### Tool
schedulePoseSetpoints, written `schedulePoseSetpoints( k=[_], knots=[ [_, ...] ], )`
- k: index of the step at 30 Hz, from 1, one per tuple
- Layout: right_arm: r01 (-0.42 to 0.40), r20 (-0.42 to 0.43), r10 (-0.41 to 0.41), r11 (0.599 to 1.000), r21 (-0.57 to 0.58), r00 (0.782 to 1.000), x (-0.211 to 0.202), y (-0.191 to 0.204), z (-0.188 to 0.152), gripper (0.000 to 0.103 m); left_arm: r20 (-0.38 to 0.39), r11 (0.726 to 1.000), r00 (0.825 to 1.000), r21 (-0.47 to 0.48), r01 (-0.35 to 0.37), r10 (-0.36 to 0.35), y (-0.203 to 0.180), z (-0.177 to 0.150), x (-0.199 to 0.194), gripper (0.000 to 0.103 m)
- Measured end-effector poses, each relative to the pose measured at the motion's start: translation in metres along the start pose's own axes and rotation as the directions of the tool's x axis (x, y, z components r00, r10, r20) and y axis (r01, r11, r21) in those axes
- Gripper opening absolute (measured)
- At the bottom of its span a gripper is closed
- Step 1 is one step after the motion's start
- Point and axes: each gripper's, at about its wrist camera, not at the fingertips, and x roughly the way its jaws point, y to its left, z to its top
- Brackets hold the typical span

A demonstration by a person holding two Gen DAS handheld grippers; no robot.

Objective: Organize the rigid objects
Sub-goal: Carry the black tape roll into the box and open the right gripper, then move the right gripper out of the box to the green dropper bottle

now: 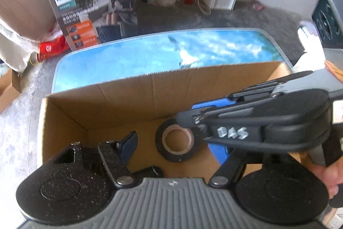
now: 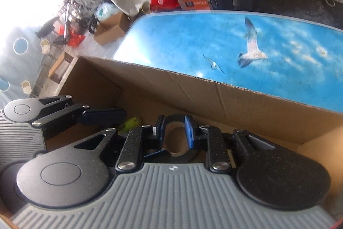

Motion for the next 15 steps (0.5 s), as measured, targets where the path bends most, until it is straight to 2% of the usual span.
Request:
schedulePoseSetpoints(
  k=[3, 6, 12, 15],
  knots=[
    [-0.034, 0.079, 0.034, 0.999, 0.011, 0.996, -0.036, 0.006, -0.009, 0.020, 0.060, 1.000, 0.998, 0.002, -0.002, 0.002, -0.003, -0.011, -0.034, 0.077],
    [-0.051, 0.174, 0.051, 0.999, -0.008, 0.983, -0.082, 0.019, -0.028, 0.020, 0.119, 1.000, 0.993, 0.011, -0.003, 0.001, -0.008, -0.027, -0.071, 0.079],
    [-0.053, 0.360, 0.083, 0.994, -0.092, 0.929, -0.181, 0.049, -0.094, 0.024, 0.245, 1.000, 0.969, -0.004, 0.027, -0.025, -0.008, -0.079, -0.137, 0.082],
    [-0.040, 0.409, 0.087, 0.992, -0.123, 0.908, -0.212, 0.059, -0.134, 0.030, 0.274, 0.999, 0.961, -0.010, 0.051, -0.047, -0.013, -0.111, -0.152, 0.082]
  ],
)
